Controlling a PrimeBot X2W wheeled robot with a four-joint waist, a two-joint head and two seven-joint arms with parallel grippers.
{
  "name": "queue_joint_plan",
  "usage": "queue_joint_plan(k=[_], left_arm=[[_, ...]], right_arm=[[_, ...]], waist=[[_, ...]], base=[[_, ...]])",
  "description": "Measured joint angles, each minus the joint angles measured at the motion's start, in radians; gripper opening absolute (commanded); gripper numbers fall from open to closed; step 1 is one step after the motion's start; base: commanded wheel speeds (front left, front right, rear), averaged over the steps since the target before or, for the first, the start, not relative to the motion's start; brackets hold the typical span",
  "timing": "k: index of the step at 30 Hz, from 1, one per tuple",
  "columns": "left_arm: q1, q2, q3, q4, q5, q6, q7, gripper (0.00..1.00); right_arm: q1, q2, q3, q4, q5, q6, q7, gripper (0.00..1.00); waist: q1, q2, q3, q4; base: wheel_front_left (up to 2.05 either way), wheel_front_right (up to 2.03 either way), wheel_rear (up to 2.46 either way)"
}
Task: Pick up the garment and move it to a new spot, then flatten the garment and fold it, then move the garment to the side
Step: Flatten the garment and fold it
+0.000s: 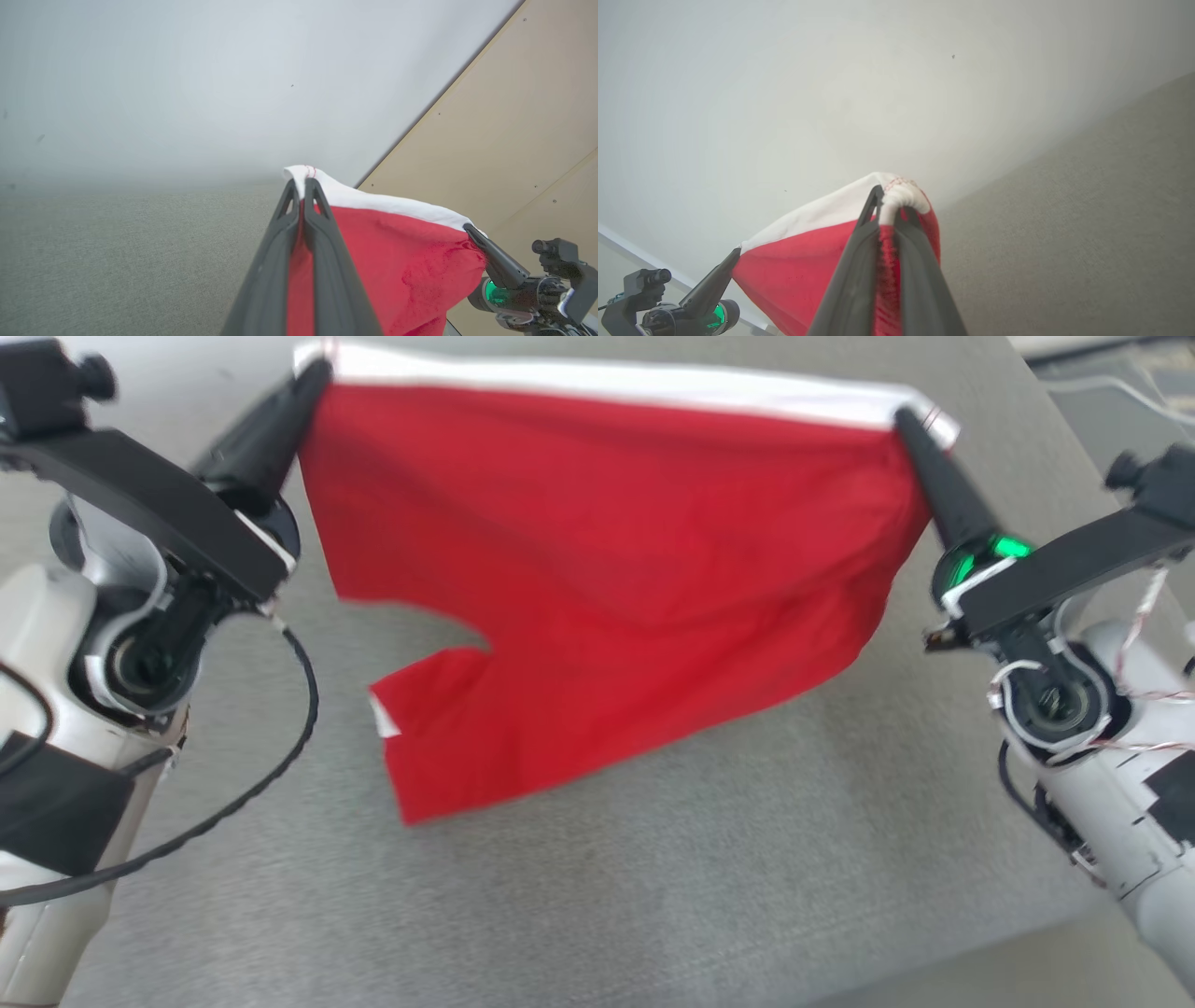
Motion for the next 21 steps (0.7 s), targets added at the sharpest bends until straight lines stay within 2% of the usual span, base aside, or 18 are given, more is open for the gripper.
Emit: queue_joint_plan(k=[7,11,13,14,18,21], left_arm=[[-0.005,0.002,0.088,-0.133,-0.037,0.000,-0.107,0.00],[0.028,0.021,0.115,-0.225,-0.062,0.000,-0.129,0.00],[0.111,0.046,0.098,-0.293,-0.066,0.000,-0.126,0.00],[0.222,0.070,0.075,-0.376,-0.071,0.004,-0.113,0.00],[0.441,0.119,0.046,-0.550,-0.096,0.048,-0.102,0.00],[0.535,0.155,0.031,-0.615,-0.114,0.065,-0.086,0.00]], right_arm=[[-0.038,-0.035,-0.033,-0.120,-0.025,0.000,-0.060,0.00],[-0.021,-0.051,-0.030,-0.192,-0.023,0.000,-0.072,0.00],[0.031,-0.072,-0.012,-0.236,-0.016,0.000,-0.066,0.00],[0.111,-0.104,0.006,-0.287,-0.002,0.000,-0.062,0.00],[0.283,-0.180,0.010,-0.375,0.056,0.000,-0.055,0.00],[0.361,-0.219,0.019,-0.430,0.098,0.000,-0.040,0.00]], waist=[[0.0000,0.0000,-0.077,0.069],[0.0000,0.0000,-0.120,0.106],[-0.0001,-0.0001,-0.142,0.122],[-0.0001,0.0000,-0.160,0.138],[0.0000,-0.0001,-0.184,0.167],[-0.0001,-0.0001,-0.189,0.178]], base=[[0.00,0.00,0.00],[0.00,0.00,0.00],[0.00,0.00,0.00],[0.00,0.00,0.00],[0.00,0.00,0.00],[0.00,0.00,0.00]])
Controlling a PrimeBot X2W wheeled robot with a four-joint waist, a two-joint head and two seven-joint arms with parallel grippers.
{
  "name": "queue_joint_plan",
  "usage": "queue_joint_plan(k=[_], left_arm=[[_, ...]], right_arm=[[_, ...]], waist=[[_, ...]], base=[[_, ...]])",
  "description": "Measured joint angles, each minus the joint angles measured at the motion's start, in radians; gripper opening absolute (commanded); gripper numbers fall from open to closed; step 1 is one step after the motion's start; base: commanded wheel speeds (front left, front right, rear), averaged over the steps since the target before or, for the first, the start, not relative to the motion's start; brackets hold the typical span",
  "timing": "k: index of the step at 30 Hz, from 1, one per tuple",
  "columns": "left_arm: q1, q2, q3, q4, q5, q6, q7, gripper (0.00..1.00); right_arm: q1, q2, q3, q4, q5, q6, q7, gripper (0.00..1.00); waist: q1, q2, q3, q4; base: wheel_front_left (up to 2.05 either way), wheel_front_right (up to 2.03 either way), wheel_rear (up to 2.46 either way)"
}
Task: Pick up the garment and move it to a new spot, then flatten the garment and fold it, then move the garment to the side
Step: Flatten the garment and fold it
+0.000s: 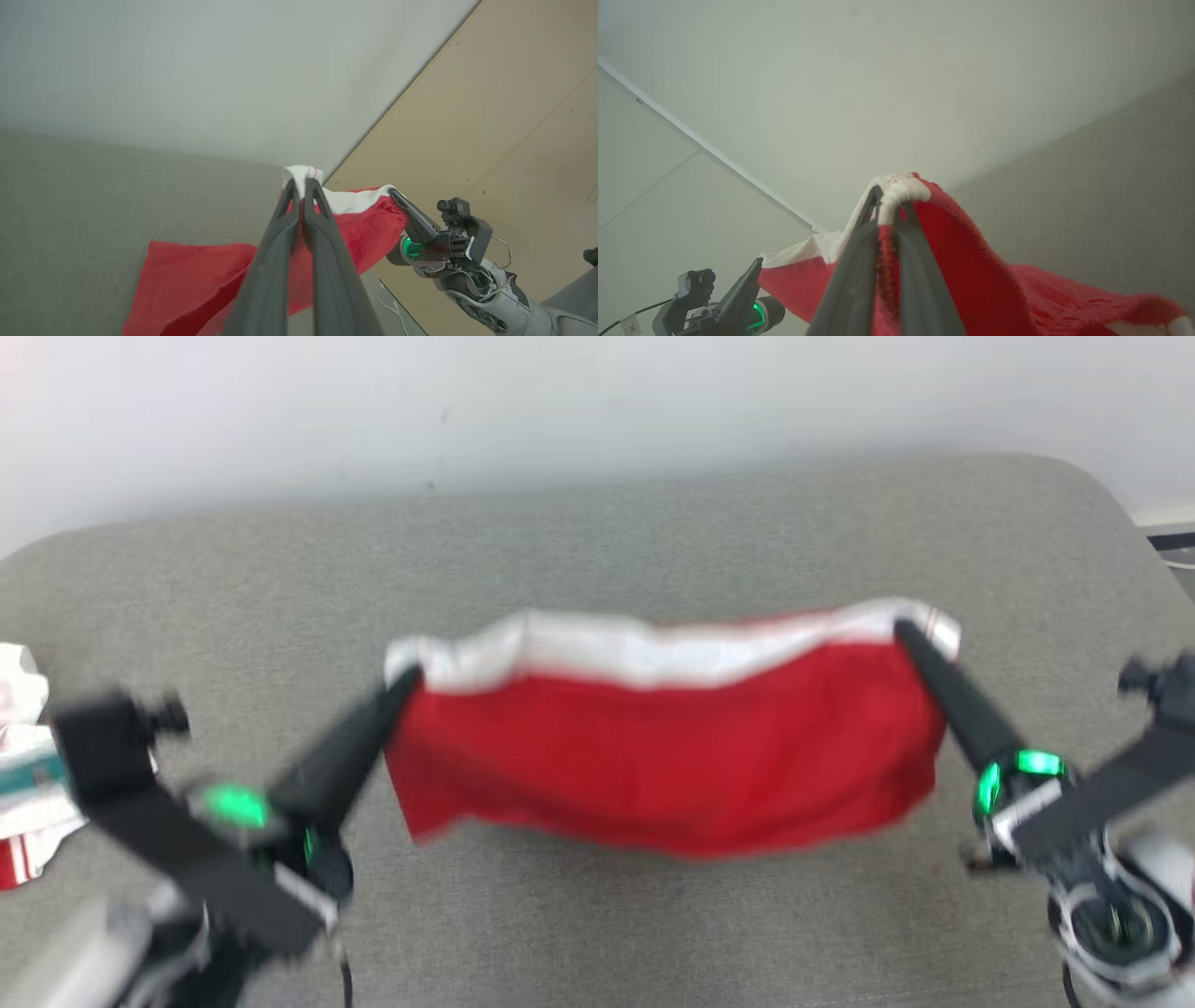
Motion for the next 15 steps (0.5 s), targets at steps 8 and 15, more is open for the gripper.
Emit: queue_joint_plan(k=[8,15], left_arm=[[0.190,0.064,-0.086,-0.110,-0.094,0.027,0.083,0.00],[0.074,0.045,-0.129,0.052,-0.136,0.075,0.209,0.00]], right_arm=[[0.153,-0.117,0.050,-0.107,0.120,0.000,0.111,0.00],[0.041,-0.074,0.103,-0.058,0.138,0.000,0.245,0.00]], waist=[[0.0002,0.0002,0.043,0.009],[0.0004,0.0003,0.116,0.005]], base=[[0.00,0.00,0.00],[0.00,0.00,0.00]])
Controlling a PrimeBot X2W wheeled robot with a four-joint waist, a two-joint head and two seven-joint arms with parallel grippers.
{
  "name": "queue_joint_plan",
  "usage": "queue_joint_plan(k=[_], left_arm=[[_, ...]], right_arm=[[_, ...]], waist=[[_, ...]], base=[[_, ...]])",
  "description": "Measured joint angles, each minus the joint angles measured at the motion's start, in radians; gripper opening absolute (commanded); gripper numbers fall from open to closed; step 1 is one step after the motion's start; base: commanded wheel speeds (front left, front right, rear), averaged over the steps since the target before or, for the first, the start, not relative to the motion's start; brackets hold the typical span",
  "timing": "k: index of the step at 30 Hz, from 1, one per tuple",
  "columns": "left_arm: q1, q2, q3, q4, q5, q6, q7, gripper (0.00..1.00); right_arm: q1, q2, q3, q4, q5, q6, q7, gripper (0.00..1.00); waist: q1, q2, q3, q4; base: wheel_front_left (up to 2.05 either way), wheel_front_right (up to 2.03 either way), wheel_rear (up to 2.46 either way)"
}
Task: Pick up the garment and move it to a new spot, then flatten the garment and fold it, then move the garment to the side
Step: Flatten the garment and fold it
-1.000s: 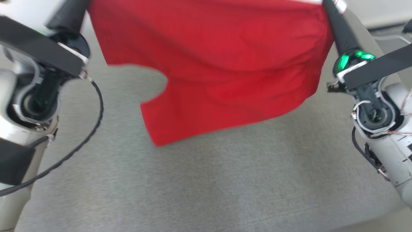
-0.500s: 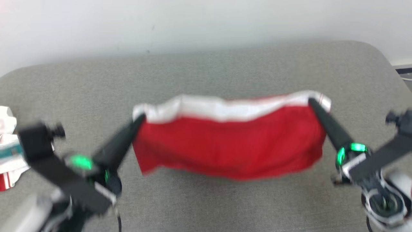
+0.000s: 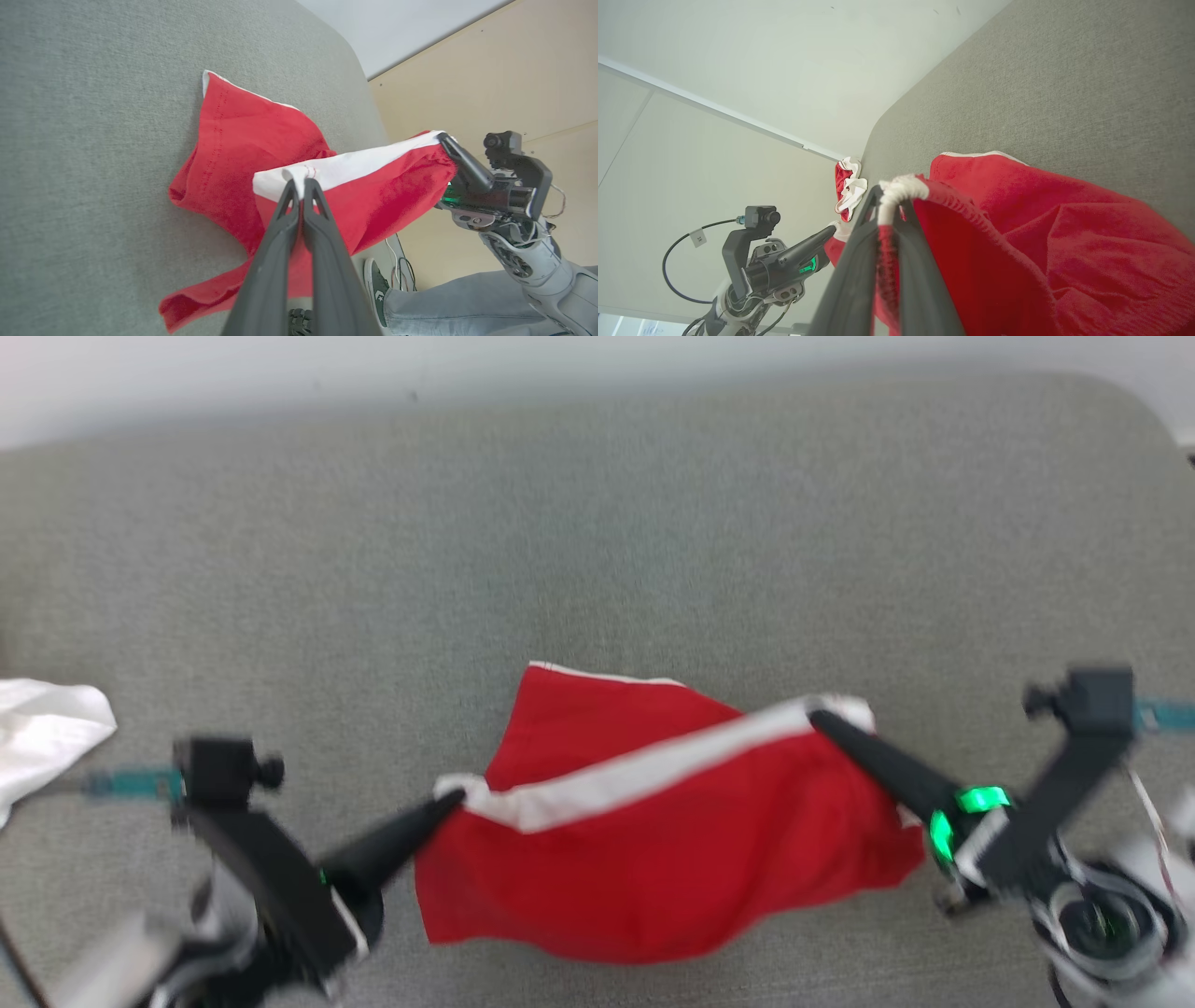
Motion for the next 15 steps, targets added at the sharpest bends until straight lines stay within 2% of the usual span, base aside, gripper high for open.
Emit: queue_joint_plan(k=[4,9,13,15], left_arm=[[-0.170,-0.026,0.000,0.138,0.000,0.021,0.075,0.00],[-0.478,-0.119,0.060,0.326,0.011,0.049,0.101,0.00],[-0.760,-0.166,0.130,0.452,0.073,0.050,0.073,0.00],[-0.904,-0.193,0.165,0.498,0.111,0.045,0.033,0.00]], right_arm=[[-0.186,0.111,-0.006,0.120,0.023,0.000,0.067,0.00],[-0.449,0.263,-0.091,0.309,0.060,-0.002,0.077,0.00],[-0.692,0.360,-0.189,0.463,0.037,-0.017,0.010,0.00],[-0.808,0.378,-0.250,0.518,0.020,-0.018,-0.044,0.00]], waist=[[0.0001,0.0001,0.051,-0.010],[0.0003,0.0002,0.119,-0.030],[0.0003,0.0003,0.176,-0.045],[0.0004,0.0003,0.206,-0.050]], base=[[0.00,0.00,0.00],[0.00,0.00,0.00],[0.00,0.00,0.00],[0.00,0.00,0.00]])
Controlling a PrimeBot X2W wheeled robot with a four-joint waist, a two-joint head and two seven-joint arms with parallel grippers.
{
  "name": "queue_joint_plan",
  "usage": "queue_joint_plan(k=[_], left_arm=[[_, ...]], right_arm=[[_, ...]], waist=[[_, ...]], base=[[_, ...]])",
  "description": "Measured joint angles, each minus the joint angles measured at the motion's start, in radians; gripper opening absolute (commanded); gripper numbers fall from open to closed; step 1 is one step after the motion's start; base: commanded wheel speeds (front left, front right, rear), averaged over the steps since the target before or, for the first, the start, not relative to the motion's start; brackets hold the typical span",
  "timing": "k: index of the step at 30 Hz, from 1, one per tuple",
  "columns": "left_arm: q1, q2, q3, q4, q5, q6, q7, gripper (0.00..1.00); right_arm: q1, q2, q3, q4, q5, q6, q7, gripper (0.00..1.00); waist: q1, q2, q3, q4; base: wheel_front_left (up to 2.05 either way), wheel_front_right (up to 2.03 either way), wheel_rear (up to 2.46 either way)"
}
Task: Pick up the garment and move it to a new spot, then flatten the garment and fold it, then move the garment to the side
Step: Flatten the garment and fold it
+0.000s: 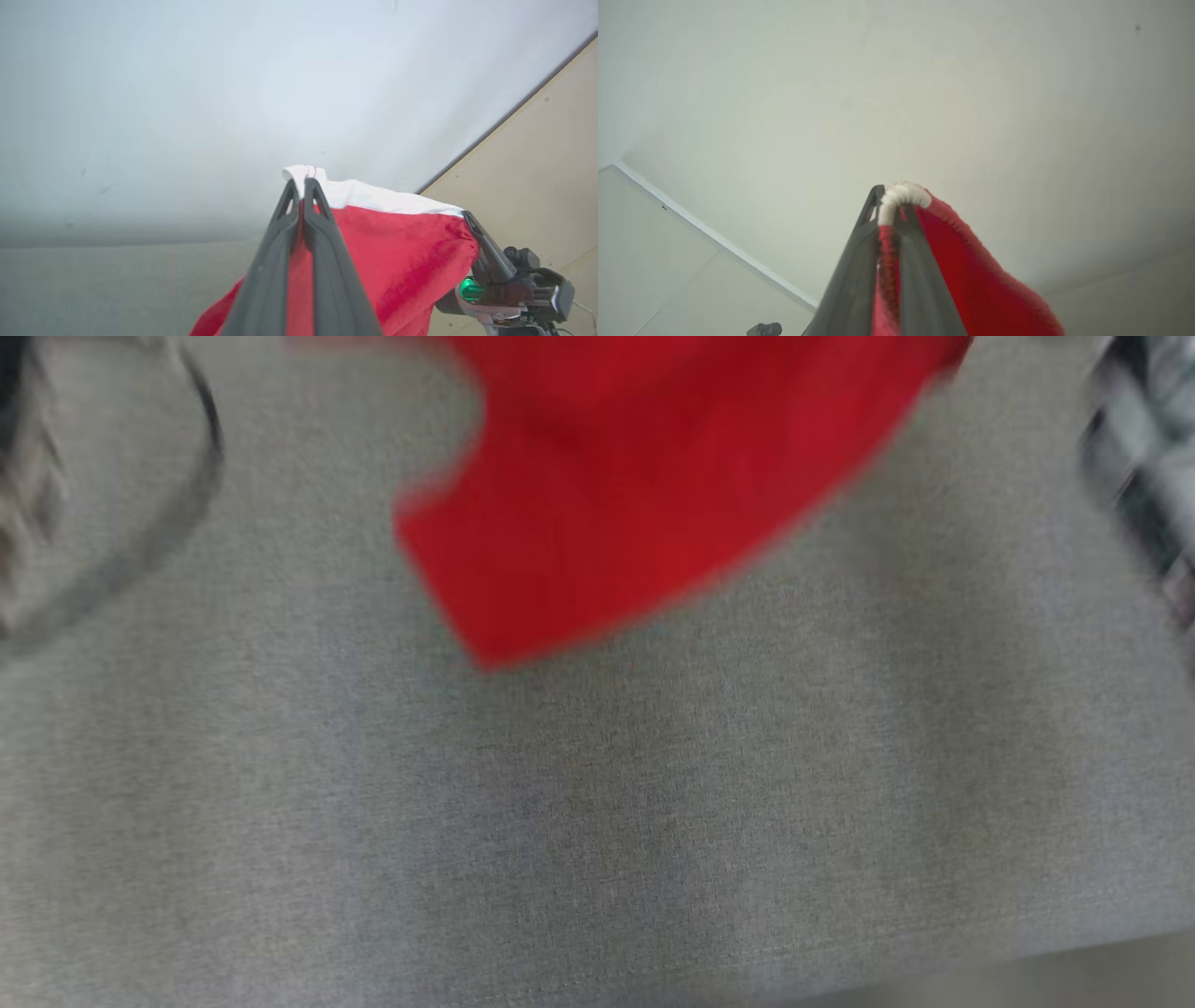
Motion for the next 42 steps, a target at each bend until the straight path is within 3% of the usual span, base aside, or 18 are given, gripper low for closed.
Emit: queue_joint_plan(k=[5,8,10,15,25,32,42], left_arm=[[-0.195,-0.062,0.065,0.076,0.039,-0.097,-0.117,0.00],[-0.160,-0.069,0.062,0.118,0.039,-0.156,-0.161,0.00],[-0.078,-0.067,0.039,0.129,0.039,-0.174,-0.172,0.00],[0.186,-0.042,-0.012,0.083,0.048,-0.176,-0.206,0.00],[0.619,-0.031,-0.059,-0.086,0.017,-0.183,-0.317,0.00],[0.854,0.000,-0.128,-0.139,0.061,-0.183,-0.390,0.00],[1.085,0.005,-0.183,-0.218,0.134,-0.184,-0.522,0.00]], right_arm=[[-0.189,0.012,-0.050,0.113,-0.066,0.015,-0.089,0.00],[-0.169,0.029,-0.010,0.155,-0.076,0.018,-0.092,0.00],[-0.099,0.030,0.041,0.153,-0.082,0.018,-0.056,0.00],[0.123,-0.001,0.119,0.091,-0.076,0.018,0.022,0.00],[0.477,-0.094,0.120,0.000,-0.021,0.018,0.038,0.00],[0.667,-0.146,0.134,-0.093,-0.008,0.018,0.040,0.00],[0.911,-0.287,0.165,-0.304,-0.069,0.018,0.025,0.00]], waist=[[-0.0002,-0.0001,0.067,-0.002],[0.0000,0.0002,0.087,0.006],[0.0001,0.0002,0.086,0.013],[-0.0003,0.0000,0.048,0.023],[-0.0007,-0.0002,-0.077,0.036],[-0.0008,-0.0003,-0.173,0.044],[-0.0008,-0.0004,-0.268,0.051]], base=[[0.00,0.00,0.00],[0.00,0.00,0.00],[0.00,0.00,0.00],[0.00,0.00,0.00],[0.00,0.00,0.00],[0.00,0.00,0.00],[0.00,0.00,0.00]])
